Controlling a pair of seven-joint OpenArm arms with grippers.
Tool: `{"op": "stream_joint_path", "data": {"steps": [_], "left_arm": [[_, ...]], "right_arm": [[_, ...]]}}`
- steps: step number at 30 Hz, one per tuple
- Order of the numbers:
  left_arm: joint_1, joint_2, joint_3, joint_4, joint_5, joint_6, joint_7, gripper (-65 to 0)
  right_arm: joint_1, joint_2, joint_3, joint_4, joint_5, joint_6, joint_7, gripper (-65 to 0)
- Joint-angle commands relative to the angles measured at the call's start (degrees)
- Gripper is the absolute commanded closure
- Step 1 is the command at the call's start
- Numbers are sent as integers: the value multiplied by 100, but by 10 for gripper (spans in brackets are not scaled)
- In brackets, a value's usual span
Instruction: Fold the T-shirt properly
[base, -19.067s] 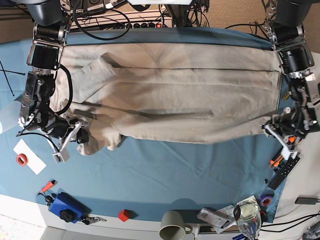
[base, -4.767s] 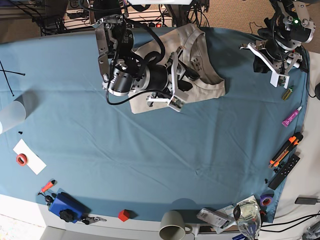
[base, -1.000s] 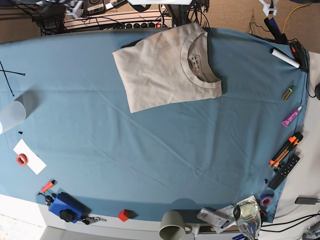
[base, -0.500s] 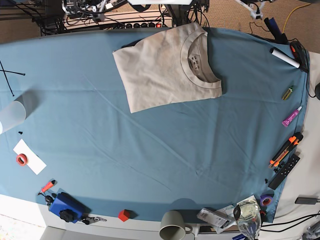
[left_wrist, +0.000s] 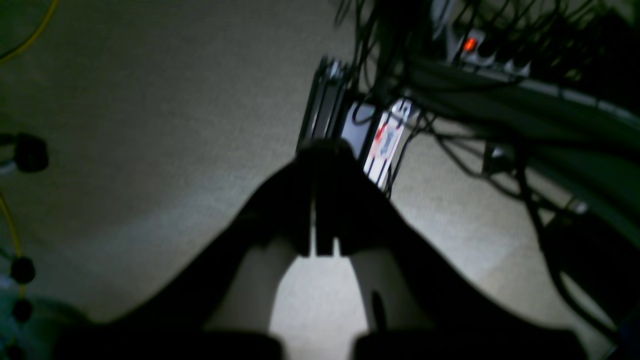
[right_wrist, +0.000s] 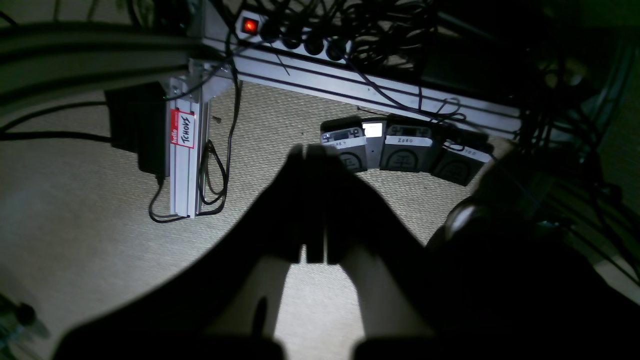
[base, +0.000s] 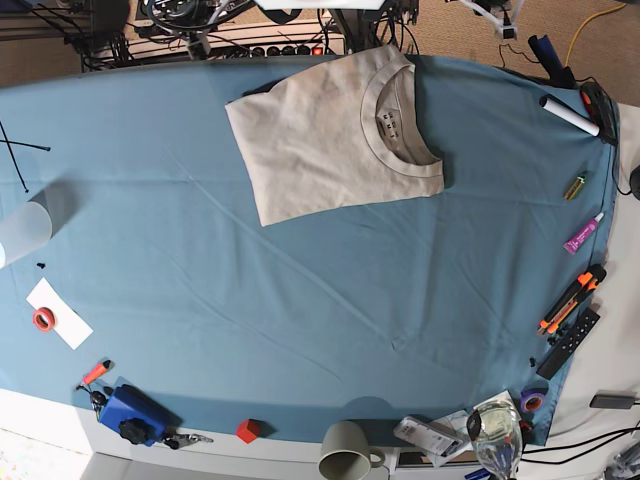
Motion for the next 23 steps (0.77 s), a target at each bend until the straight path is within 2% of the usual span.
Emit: {"op": "stream_joint_path", "data": {"steps": [1, 3, 7, 23], "left_arm": [[20, -2, -11, -24, 101, -2, -221, 0], [-2, 59, -11, -50, 348, 96, -487, 0], [0, 120, -11, 4, 455, 107, -507, 0], [11, 120, -11, 4, 431, 90, -511, 0]], "right_arm": [[74, 42, -98, -107, 15, -105, 85, 0], [234, 17, -332, -348, 17, -164, 140, 0], [393, 33, -608, -426, 20, -179, 140, 0], [420, 94, -640, -422, 39, -177, 111, 0]]}}
